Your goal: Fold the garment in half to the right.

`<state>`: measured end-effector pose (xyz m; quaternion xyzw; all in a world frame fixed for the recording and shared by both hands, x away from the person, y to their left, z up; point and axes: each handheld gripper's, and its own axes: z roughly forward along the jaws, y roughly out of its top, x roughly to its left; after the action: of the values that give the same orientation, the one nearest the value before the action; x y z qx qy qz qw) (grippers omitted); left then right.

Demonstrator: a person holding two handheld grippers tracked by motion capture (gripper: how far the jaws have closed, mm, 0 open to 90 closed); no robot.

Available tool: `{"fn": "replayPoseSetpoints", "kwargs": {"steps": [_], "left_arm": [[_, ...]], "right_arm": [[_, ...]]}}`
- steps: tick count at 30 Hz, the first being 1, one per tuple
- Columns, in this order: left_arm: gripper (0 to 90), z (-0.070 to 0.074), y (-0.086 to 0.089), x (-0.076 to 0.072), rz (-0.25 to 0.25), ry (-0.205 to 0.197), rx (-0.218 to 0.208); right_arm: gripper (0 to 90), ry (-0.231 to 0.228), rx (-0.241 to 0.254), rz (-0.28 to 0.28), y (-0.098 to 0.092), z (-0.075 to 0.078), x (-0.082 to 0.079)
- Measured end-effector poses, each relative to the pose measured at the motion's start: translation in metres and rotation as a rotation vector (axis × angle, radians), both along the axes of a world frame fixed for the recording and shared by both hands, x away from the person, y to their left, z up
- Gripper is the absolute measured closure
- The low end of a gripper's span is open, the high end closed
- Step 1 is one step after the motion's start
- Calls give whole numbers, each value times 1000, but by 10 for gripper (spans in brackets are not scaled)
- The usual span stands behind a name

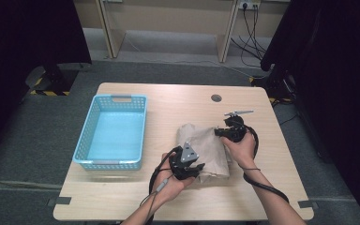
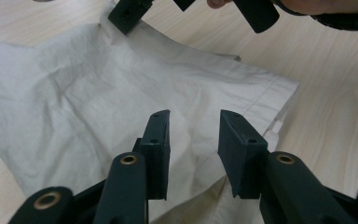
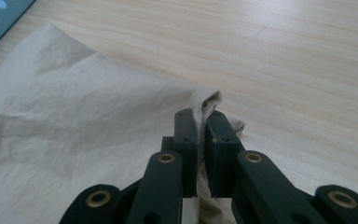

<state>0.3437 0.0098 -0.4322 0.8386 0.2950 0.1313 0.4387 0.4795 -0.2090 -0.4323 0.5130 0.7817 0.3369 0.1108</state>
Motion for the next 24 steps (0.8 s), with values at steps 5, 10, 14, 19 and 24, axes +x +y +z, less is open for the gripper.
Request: {"fn": "replayPoseSetpoints", "kwargs": {"steps": [5, 10, 14, 19, 24], "left_arm": [[629, -8, 1, -7, -12, 17, 17], [623, -14, 2, -9, -8, 25, 13], [612, -15, 2, -11, -10, 14, 9], [523, -7, 8, -15, 7, -38, 4], [413, -1, 19, -22, 9, -75, 22]], "right_arm": [[825, 13, -11, -4, 0, -7, 1], [699, 37, -38, 4, 2, -11, 1], [545, 56, -66, 12, 3, -6, -3], [483, 39, -75, 0, -7, 9, -16], [488, 110, -81, 32, -14, 3, -33]]}}
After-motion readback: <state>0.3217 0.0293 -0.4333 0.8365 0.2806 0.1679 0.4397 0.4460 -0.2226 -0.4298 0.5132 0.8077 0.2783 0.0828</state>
